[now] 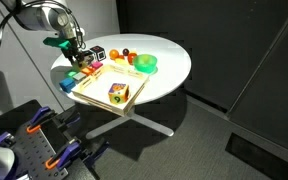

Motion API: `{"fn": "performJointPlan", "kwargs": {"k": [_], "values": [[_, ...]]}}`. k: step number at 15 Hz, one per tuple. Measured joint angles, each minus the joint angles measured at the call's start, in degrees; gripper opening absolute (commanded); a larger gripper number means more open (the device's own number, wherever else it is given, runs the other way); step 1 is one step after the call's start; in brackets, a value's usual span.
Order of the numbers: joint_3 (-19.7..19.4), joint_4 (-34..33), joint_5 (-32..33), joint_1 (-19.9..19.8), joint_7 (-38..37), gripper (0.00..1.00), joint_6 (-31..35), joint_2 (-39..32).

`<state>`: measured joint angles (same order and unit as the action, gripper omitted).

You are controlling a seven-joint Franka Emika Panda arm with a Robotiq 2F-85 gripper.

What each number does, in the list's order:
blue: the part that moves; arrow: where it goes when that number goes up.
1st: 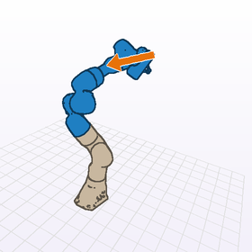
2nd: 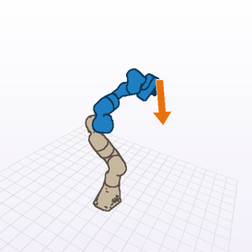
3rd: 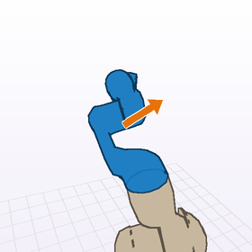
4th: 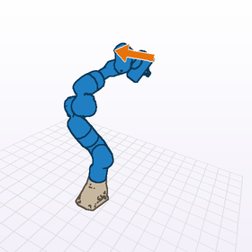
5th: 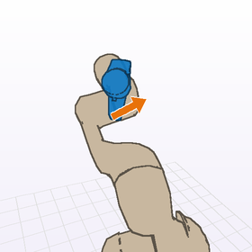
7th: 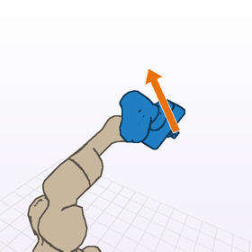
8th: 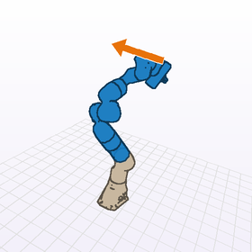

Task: Put the lime green building block on the tray

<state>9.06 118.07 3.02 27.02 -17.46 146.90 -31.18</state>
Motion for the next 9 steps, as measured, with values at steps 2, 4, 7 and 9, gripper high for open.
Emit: {"fn": "performJointPlan", "kwargs": {"k": [2, 4, 7, 9], "values": [[0.0, 0.0, 0.0, 0.0, 0.0, 0.31, -2.0, 1.8], [0.0, 0.0, 0.0, -0.1, -0.1, 0.31, -4.7, 3.7], [-0.1, 0.2, 0.0, -0.6, -0.1, 0.31, -9.5, 6.7], [0.0, 0.6, 0.0, -1.6, -0.1, 0.31, -12.6, 8.6]]}}
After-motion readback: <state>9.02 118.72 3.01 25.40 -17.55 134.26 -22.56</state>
